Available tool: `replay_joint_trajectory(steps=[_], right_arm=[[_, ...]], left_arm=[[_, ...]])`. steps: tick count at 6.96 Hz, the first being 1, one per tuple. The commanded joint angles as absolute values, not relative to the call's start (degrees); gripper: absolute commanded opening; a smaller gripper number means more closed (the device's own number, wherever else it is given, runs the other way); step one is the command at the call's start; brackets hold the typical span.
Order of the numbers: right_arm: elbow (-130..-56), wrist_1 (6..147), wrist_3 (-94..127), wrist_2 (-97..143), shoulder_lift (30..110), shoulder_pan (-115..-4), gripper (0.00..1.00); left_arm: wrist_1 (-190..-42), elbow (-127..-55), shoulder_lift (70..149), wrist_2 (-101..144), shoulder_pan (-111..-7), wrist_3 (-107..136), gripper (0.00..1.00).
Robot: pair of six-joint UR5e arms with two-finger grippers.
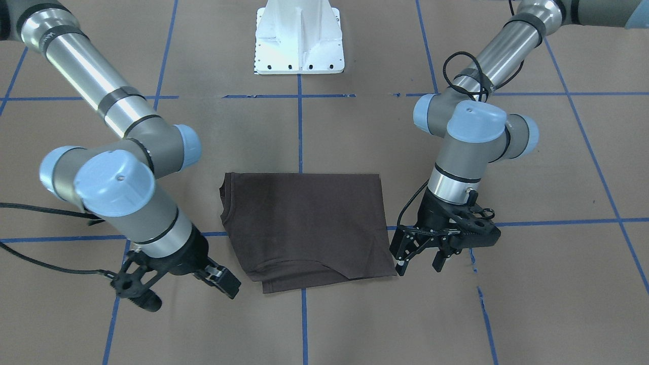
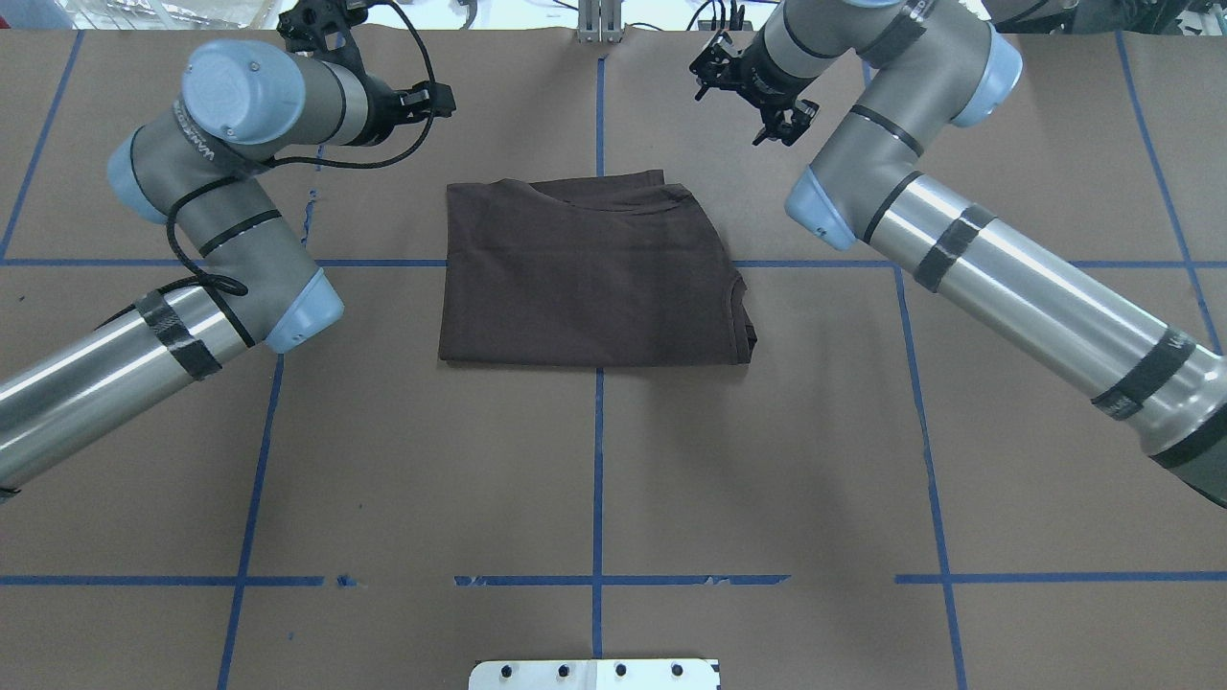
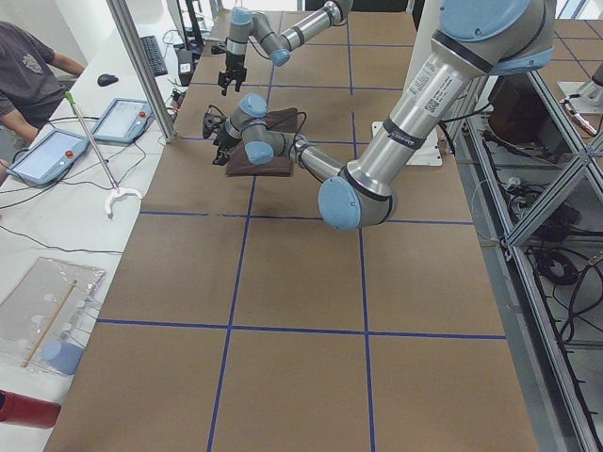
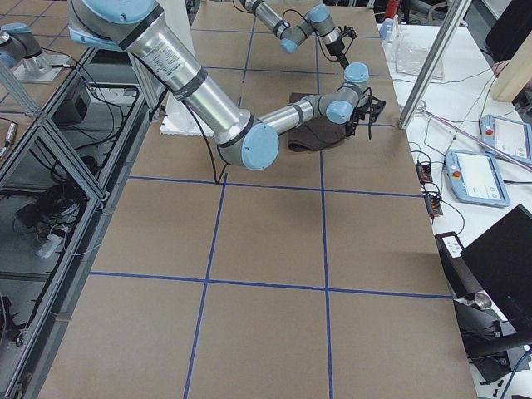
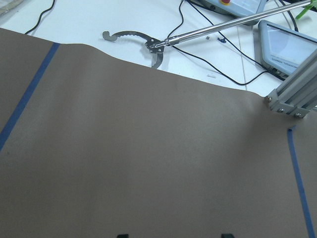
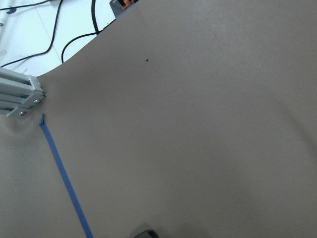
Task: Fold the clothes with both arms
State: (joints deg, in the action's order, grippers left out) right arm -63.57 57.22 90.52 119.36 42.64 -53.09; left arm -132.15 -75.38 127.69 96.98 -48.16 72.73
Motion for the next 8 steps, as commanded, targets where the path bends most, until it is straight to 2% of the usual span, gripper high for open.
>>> replay_joint_trajectory(steps=[1, 4, 6, 8], right_arm=[[-68.54, 57.04, 80.75, 126.0, 50.67, -58.76, 1.0], [-68.91, 61.14, 48.99, 130.16, 60.35, -70.54, 1.0], [-72.31, 78.06, 29.18, 130.34, 60.29, -76.96, 1.0], [-74.62, 88.3, 17.45, 130.34, 60.47, -80.49, 1.0]], left_arm=[[-132.27, -81.7, 122.56, 102.35, -52.27, 65.89, 1.0], [-131.67, -83.24, 112.09, 118.5, -68.05, 38.25, 1.0], [-129.47, -76.15, 111.71, 120.93, -77.48, 20.38, 1.0], [-122.39, -76.11, 111.45, 132.38, -83.03, 16.27, 1.0]])
